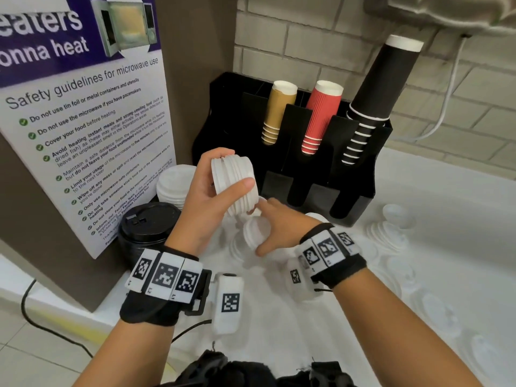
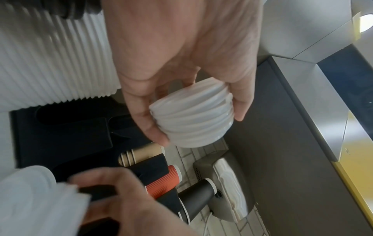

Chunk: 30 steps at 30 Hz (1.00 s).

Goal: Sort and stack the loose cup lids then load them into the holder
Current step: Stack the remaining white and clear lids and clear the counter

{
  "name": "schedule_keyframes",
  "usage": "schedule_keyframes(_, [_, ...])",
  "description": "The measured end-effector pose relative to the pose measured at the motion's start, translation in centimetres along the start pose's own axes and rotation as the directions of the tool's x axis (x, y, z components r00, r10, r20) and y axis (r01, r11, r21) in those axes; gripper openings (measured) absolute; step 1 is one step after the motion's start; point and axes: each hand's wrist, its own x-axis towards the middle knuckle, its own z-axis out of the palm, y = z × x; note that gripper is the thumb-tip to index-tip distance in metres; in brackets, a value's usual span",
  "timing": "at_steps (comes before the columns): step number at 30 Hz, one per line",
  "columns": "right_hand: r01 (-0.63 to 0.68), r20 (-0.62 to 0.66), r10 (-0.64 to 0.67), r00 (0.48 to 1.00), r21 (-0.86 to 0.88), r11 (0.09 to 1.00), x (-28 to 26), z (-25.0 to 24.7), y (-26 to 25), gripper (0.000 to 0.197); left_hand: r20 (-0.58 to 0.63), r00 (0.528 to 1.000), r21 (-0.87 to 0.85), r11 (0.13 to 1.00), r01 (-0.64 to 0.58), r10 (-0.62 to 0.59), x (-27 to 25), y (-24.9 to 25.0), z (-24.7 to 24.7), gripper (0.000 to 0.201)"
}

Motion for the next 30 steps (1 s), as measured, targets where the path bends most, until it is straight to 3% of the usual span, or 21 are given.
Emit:
schedule_keyframes(3, [0.050,-0.137,-0.017,0.990,0.240,0.969,-1.7,-1.1,1.1,0.068,0.021,0.999,0.024,0.999,0.034,-0.035,-0.1,-0.4,0.0,0.049])
schedule_keyframes(6, [0.159,-0.243,-0.054,0.969,0.441,0.883,-3.5,-1.2,1.9,0.061,0.041,0.997,0.036,0.998,0.060,-0.062,-0.2,-0.8,0.4,0.047])
schedule_keyframes(11, [0.275,-0.377,-0.021,0.926,0.634,0.722,-6.0,-0.9,2.6,0.068,0.081,0.992,0.024,0.996,0.091,-0.092,-0.4,-1.1,0.9,0.057])
schedule_keyframes(15, [0.390,-0.439,-0.050,0.897,0.736,0.553,-7.2,-1.0,2.5,0.074,0.202,0.974,0.075,0.993,0.093,-0.106,-0.8,-1.3,1.4,0.056])
schedule_keyframes(19, [0.413,-0.428,-0.104,0.898,0.736,0.536,-7.4,-1.2,1.9,0.070,0.253,0.959,0.110,0.989,0.102,-0.127,-1.1,-1.4,2.2,0.052])
schedule_keyframes(30, [0.435,-0.434,-0.140,0.890,0.715,0.548,-7.3,-1.2,0.6,0.068,0.230,0.968,0.087,0.993,0.086,-0.104,-1.6,-1.0,2.3,0.055])
